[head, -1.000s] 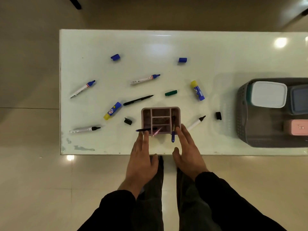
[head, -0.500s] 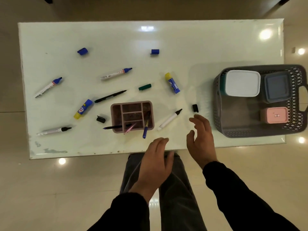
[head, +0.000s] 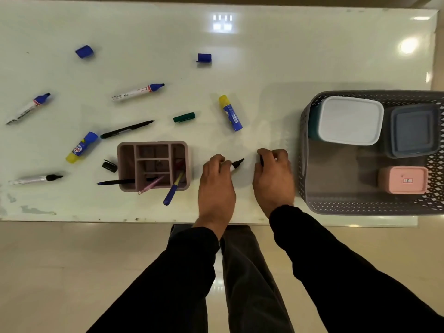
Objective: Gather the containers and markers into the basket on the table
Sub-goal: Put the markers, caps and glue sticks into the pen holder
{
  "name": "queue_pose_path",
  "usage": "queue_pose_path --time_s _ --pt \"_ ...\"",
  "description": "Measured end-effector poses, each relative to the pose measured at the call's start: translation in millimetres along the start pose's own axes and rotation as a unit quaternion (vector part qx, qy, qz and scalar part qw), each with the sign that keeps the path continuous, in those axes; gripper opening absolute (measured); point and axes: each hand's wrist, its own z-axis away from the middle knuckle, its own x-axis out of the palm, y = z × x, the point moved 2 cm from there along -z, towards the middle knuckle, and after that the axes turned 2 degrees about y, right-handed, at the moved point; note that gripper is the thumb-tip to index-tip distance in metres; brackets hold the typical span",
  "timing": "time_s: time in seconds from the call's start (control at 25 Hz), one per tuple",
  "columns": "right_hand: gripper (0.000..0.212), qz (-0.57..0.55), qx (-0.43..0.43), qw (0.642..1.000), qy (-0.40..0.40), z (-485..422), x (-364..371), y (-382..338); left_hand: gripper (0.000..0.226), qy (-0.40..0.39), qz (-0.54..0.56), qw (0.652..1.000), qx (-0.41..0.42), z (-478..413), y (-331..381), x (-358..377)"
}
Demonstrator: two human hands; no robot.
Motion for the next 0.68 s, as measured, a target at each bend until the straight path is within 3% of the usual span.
queue_pose_path --time_s 0.12,0.16,0.24,0.32,0.36,0.48,0.52,0.68 --pt "0.030 -0.208 0.055 0.976 0.018 11.0 -17.1 -3.4 0.030 0.003 0.026 0.999 -0.039 -1.7 19.4 -11.9" --pt "0.030 -0.309 0.100 0.945 0.033 16.3 -26.7 -5.6 0.028 0.009 0.042 0.998 -0.036 1.1 29.3 -20.7" --pt "0.031 -0.510 0.184 0.838 0.057 25.4 -51.3 -9.0 0.024 0.038 0.084 0.996 -0.003 11.6 49.4 -42.0" --pt "0.031 -0.625 0.197 0.753 0.058 30.5 -77.7 -12.6 0.023 0.057 0.109 0.992 0.033 28.6 62.1 -62.0" --pt "0.033 -0.640 0.186 0.744 0.049 32.1 -88.6 -15.4 0.025 0.047 0.115 0.992 0.032 35.6 63.7 -68.0" --pt "0.038 -0.605 0.128 0.785 0.025 34.2 -112.3 -31.4 0.042 -0.029 0.125 0.990 -0.062 49.1 63.0 -79.7" --pt "0.035 -0.595 0.116 0.795 0.018 34.5 -115.4 -36.6 0.043 -0.024 0.125 0.990 -0.054 50.4 65.2 -87.6" --pt "0.029 -0.557 0.078 0.827 -0.005 36.5 -120.3 -50.8 0.036 0.122 0.122 0.983 0.065 47.8 67.7 -119.3"
